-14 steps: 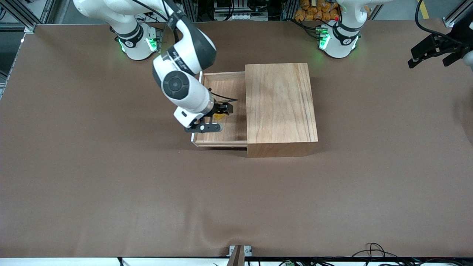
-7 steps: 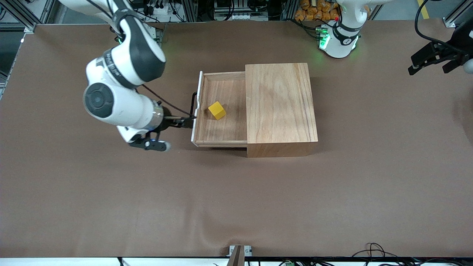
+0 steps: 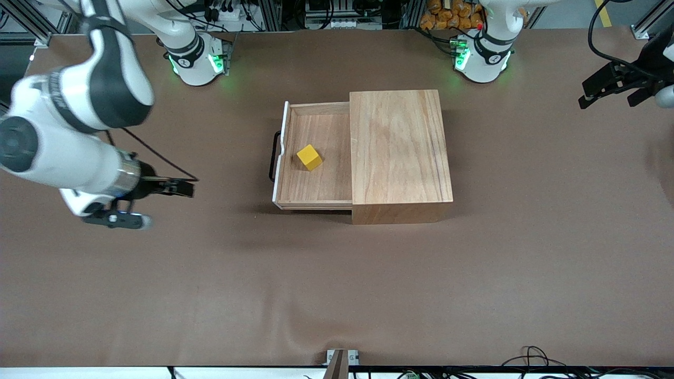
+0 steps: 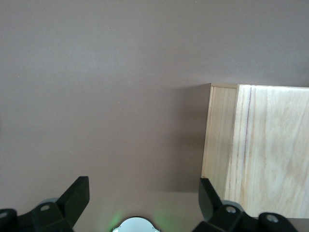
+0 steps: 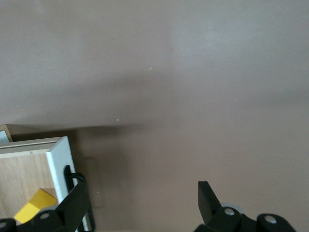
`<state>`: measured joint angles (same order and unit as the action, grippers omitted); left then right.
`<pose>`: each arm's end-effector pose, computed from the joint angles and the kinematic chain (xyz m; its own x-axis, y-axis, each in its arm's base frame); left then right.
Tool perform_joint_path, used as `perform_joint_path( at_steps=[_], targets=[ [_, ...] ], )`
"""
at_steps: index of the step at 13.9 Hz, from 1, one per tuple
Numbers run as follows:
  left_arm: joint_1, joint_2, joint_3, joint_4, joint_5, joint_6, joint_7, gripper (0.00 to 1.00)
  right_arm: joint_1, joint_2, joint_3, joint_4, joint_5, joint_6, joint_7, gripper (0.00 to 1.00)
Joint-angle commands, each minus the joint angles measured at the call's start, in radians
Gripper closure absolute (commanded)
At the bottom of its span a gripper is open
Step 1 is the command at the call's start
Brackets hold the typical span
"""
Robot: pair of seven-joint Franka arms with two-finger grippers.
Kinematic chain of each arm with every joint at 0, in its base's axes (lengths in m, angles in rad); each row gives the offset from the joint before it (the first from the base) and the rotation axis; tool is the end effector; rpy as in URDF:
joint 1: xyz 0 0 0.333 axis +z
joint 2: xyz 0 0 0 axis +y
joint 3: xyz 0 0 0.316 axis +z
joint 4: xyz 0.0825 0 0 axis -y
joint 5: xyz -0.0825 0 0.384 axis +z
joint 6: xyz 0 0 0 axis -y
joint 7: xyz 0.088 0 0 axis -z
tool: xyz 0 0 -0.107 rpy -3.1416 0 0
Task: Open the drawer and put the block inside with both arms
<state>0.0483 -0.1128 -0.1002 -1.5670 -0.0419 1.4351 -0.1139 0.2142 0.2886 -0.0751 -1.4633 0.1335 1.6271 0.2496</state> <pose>0.5032 -0.0346 0.6740 0.9981 0.0571 -0.0229 0.0577 -0.9979 0.0279 0.6268 0.1072 0.5084 0.9821 -0.1173 -0.1473 -0.1294 -0.9887 -0.0757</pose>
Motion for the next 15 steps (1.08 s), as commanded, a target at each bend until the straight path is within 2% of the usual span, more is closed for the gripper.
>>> perform_joint_path(
  at_steps=[1,3,5,10,12,15],
  targets=[
    [0.002,-0.01,-0.006,0.005,0.014,-0.016,0.014,0.0,-0.05,-0.11,0.024,-0.051,-0.026,-0.027,-0.016,0.0],
    [0.002,-0.01,-0.006,0.007,0.014,-0.016,0.014,0.0,-0.12,-0.17,0.069,-0.069,-0.026,-0.055,-0.016,0.0],
    [0.002,-0.01,-0.006,0.005,0.014,-0.016,0.014,0.0,-0.237,-0.218,0.156,-0.069,-0.026,-0.101,-0.035,0.0],
    [0.002,-0.013,-0.006,0.004,0.014,-0.041,0.013,0.0,-0.282,-0.285,0.147,-0.057,-0.028,-0.252,-0.133,0.0],
    [0.002,-0.025,-0.006,-0.005,0.014,-0.042,0.013,0.0,-0.28,-0.302,0.143,-0.052,-0.031,-0.265,-0.139,0.0],
    [0.002,-0.034,-0.006,-0.018,0.014,-0.042,0.013,0.0,-0.265,-0.309,0.095,-0.049,-0.054,-0.274,-0.246,0.0]
  ],
)
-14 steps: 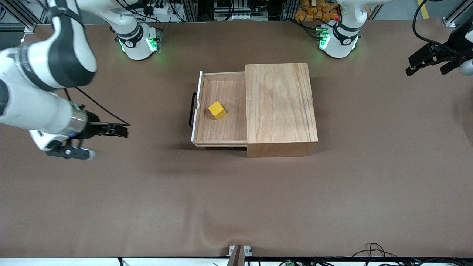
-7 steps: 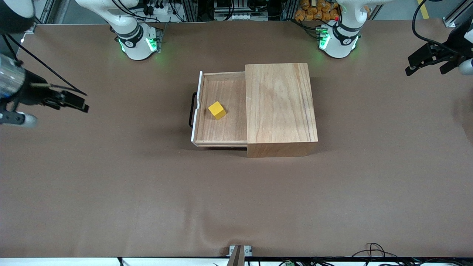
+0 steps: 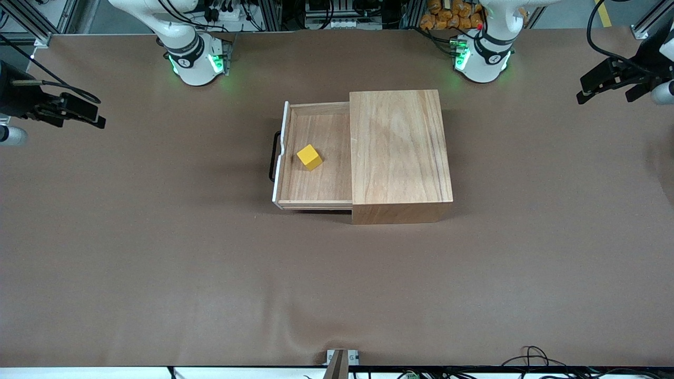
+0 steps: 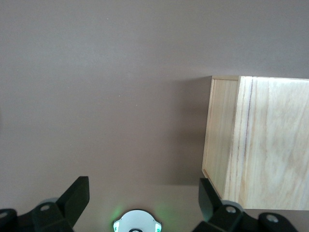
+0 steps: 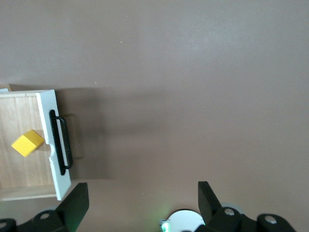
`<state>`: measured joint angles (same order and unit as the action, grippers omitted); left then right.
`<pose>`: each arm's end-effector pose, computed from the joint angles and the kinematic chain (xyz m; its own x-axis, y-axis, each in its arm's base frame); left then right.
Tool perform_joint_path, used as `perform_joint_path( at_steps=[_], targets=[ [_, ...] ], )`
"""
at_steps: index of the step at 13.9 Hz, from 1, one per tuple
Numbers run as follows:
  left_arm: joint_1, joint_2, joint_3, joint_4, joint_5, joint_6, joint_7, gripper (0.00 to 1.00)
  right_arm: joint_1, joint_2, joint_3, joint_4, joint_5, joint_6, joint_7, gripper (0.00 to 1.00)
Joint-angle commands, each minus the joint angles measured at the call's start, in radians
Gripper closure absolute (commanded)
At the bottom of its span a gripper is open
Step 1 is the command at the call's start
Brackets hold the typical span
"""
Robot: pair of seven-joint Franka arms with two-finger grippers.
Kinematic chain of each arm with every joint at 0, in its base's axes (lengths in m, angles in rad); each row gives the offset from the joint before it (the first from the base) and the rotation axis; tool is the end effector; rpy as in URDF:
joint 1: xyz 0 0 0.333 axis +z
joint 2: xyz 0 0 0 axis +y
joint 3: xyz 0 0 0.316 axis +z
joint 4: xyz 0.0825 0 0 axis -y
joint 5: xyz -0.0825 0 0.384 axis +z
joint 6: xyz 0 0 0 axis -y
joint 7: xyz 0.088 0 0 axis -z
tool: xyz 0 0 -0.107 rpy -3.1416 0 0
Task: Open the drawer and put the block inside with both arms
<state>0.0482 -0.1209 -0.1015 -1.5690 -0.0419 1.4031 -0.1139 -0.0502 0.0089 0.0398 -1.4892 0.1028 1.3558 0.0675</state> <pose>0.4969 -0.0354 0.6744 0.9973 0.0549 -0.0486 0.0561 -0.9981 0.0240 0.5343 0.0070 0.6407 0.9875 -0.0555 -0.1473 -0.0697 -0.9932 -0.0930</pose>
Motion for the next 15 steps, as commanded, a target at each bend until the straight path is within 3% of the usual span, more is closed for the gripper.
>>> perform_joint_path(
  at_steps=[1,4,15],
  targets=[
    [0.002,-0.026,-0.006,-0.017,0.016,-0.01,0.011,0.0,0.007,-0.029,-0.026,-0.023,-0.029,0.0,-0.066,0.0],
    [0.002,-0.032,-0.021,-0.029,0.04,-0.009,0.011,0.0,0.032,-0.027,-0.026,-0.023,-0.084,0.019,-0.066,0.0],
    [0.002,-0.017,-0.021,-0.014,0.042,0.016,0.01,0.0,0.035,-0.024,-0.038,-0.025,-0.071,0.049,-0.063,0.0]
  ],
)
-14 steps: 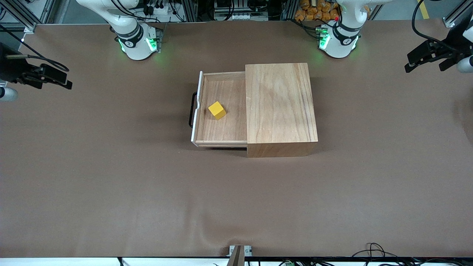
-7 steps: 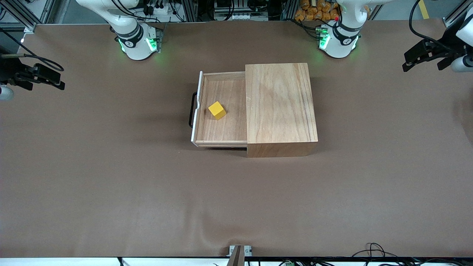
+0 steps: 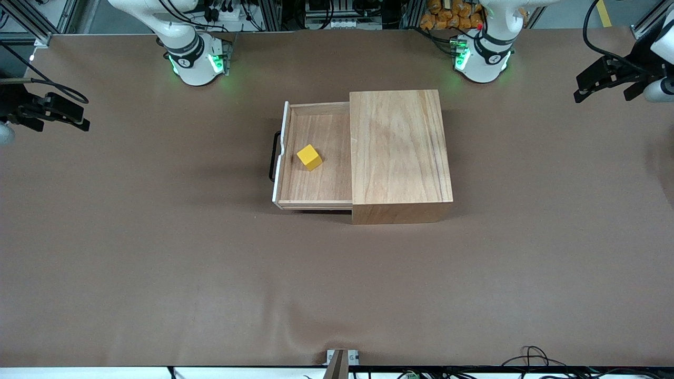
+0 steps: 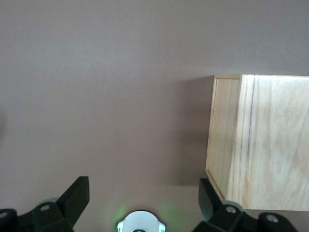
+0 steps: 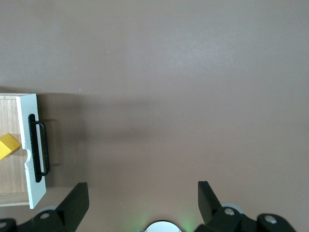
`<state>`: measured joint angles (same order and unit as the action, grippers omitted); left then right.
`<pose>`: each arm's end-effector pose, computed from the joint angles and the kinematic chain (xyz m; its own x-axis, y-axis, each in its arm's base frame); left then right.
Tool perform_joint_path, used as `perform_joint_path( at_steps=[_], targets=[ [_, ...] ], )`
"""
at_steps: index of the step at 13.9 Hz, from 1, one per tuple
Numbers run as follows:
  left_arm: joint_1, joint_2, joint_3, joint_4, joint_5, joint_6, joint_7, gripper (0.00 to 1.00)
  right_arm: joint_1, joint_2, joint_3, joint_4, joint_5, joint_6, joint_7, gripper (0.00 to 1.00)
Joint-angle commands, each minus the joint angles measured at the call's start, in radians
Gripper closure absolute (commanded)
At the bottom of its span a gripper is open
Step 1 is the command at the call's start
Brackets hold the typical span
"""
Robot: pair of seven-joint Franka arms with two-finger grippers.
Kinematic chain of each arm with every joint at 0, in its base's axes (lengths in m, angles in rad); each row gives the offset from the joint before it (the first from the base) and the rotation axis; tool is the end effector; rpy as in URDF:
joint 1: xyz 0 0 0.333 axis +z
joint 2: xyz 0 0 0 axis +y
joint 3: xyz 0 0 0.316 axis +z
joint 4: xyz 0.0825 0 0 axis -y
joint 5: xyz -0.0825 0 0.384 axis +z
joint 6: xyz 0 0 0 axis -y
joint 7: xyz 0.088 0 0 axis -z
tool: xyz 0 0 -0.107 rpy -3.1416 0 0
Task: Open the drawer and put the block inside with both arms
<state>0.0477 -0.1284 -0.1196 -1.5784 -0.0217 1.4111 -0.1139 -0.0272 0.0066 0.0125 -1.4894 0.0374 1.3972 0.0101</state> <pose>0.4949 -0.0430 0.6743 0.9984 0.0402 -0.0403 0.0403 -0.9992 0.0017 0.5384 -0.0034 0.6443 0.9949 -0.0183 -0.0989 -0.0219 -0.9991 -0.0364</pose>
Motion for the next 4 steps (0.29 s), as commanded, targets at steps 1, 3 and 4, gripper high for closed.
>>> perform_joint_path(
  at_steps=[1,3,4],
  targets=[
    [0.001,-0.008,-0.003,-0.005,0.023,0.008,0.01,0.0,0.012,-0.022,-0.011,-0.025,-0.005,0.008,-0.006,0.0],
    [0.003,-0.005,-0.005,0.009,0.023,0.008,0.01,0.0,0.012,-0.02,-0.011,-0.025,-0.005,0.008,-0.004,0.0],
    [0.003,0.006,-0.003,0.021,0.023,0.006,0.008,0.0,0.013,-0.02,-0.011,-0.025,-0.005,0.008,0.001,0.0]
  ],
)
